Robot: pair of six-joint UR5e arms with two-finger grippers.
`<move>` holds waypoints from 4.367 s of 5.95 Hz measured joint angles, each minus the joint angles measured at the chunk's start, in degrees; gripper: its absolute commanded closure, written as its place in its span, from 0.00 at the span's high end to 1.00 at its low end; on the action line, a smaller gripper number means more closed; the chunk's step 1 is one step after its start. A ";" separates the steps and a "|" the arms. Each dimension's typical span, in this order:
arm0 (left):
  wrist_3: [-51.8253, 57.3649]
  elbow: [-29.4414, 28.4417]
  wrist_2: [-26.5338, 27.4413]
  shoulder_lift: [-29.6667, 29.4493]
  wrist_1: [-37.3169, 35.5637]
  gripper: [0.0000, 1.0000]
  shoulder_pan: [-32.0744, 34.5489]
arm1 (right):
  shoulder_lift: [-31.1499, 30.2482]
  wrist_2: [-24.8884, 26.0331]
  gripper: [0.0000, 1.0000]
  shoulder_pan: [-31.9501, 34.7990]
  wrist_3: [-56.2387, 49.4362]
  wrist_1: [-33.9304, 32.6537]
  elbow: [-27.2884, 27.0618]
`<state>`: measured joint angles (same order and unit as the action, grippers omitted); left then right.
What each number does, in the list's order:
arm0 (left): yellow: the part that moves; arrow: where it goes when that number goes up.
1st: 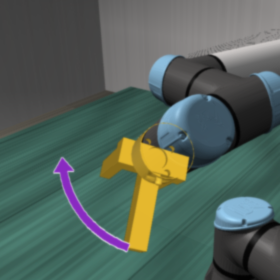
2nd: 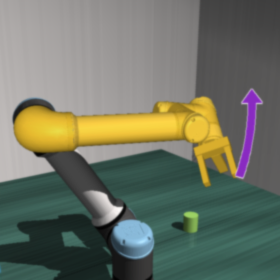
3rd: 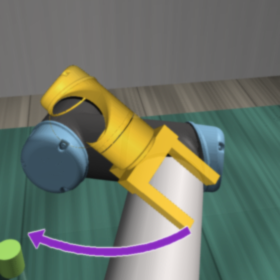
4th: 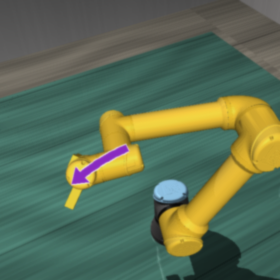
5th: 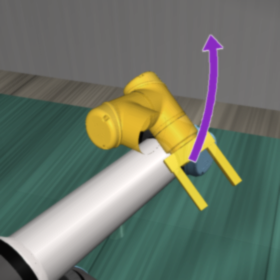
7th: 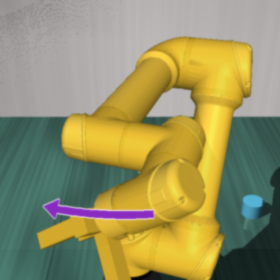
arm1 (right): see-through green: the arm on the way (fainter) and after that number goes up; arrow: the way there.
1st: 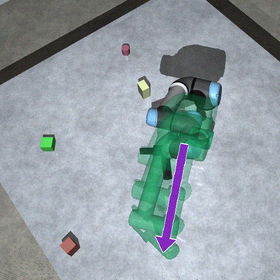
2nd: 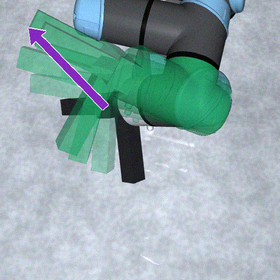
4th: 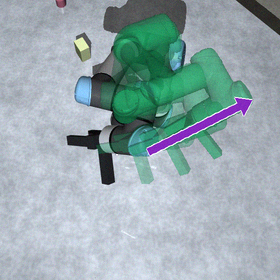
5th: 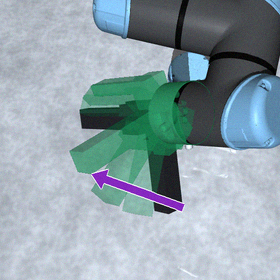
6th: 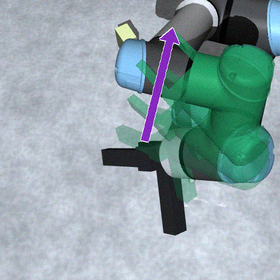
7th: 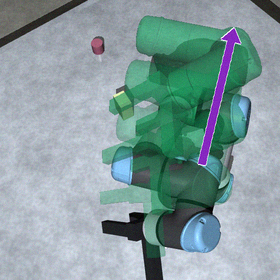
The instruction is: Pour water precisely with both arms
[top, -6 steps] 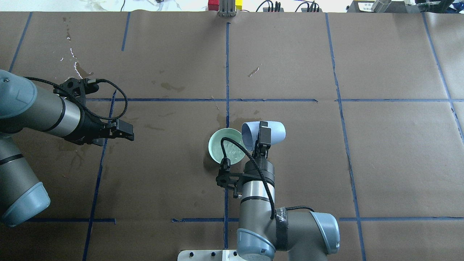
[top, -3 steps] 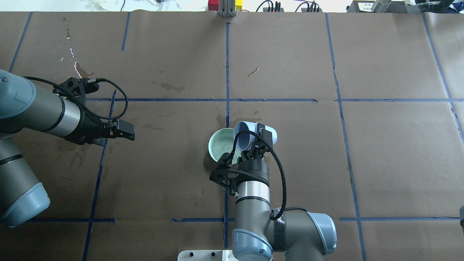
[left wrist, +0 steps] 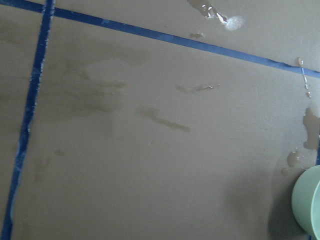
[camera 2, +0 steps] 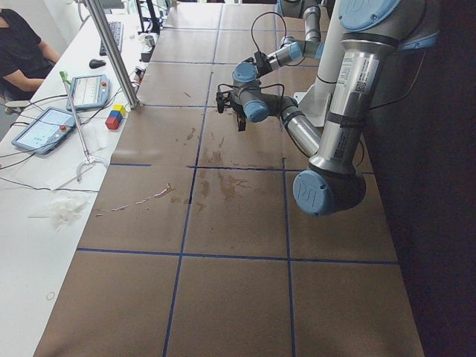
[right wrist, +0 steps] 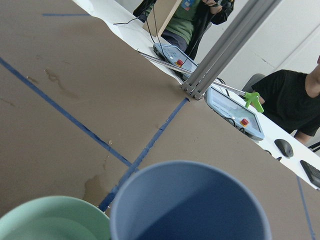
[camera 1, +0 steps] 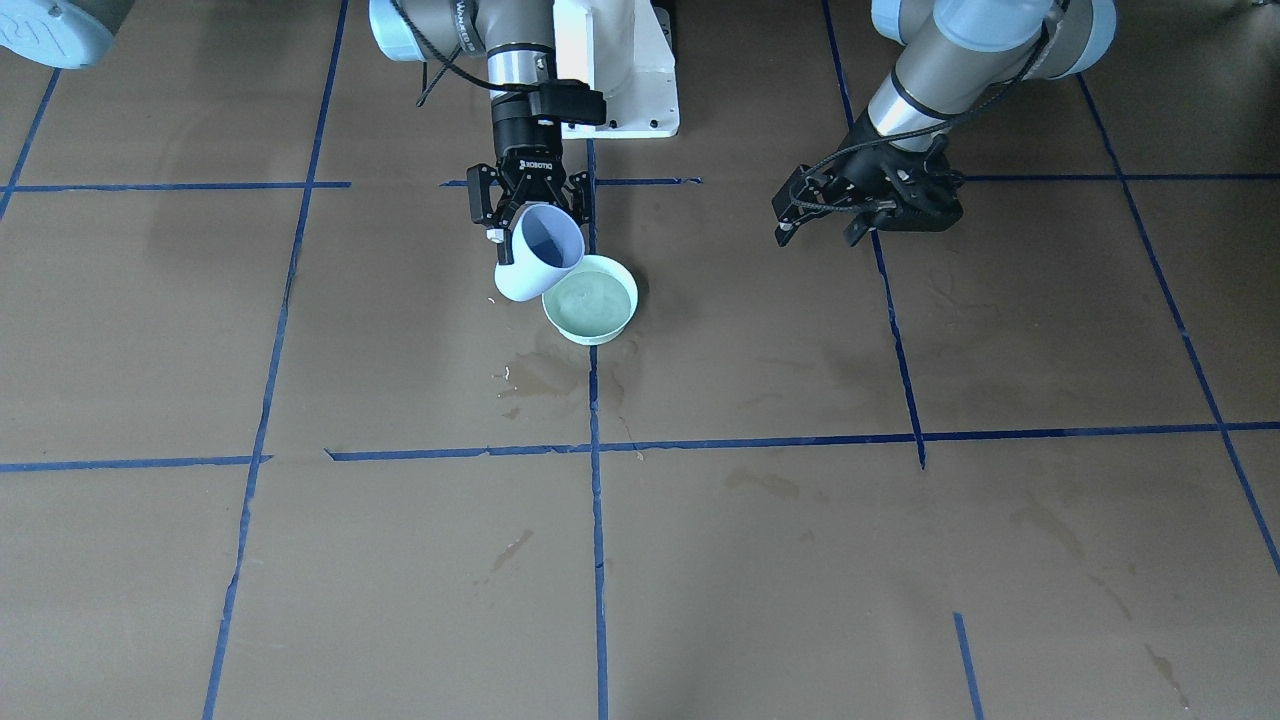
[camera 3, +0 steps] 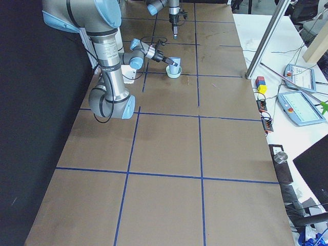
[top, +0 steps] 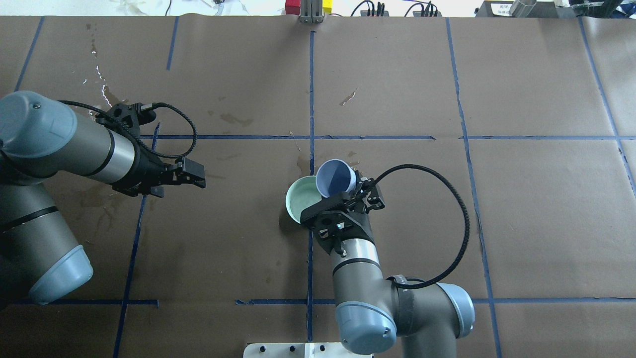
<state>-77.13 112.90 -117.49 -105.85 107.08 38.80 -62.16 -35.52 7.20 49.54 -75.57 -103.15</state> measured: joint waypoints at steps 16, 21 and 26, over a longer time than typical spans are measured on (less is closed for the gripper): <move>-0.21 -7.46 6.31 -11.44 -2.25 0.99 -6.84 | -45.68 -5.99 0.13 11.94 12.30 71.83 15.62; -0.26 -6.93 6.31 -11.23 -2.39 0.99 -6.81 | -42.91 -6.58 0.27 14.47 12.13 71.86 18.93; -0.25 -6.15 6.31 -10.85 -2.62 0.99 -6.77 | -43.02 -6.91 1.00 14.57 12.07 72.21 19.13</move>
<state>-77.38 106.75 -111.18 -116.70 104.46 32.03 -105.19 -42.44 21.77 61.61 -3.36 -84.02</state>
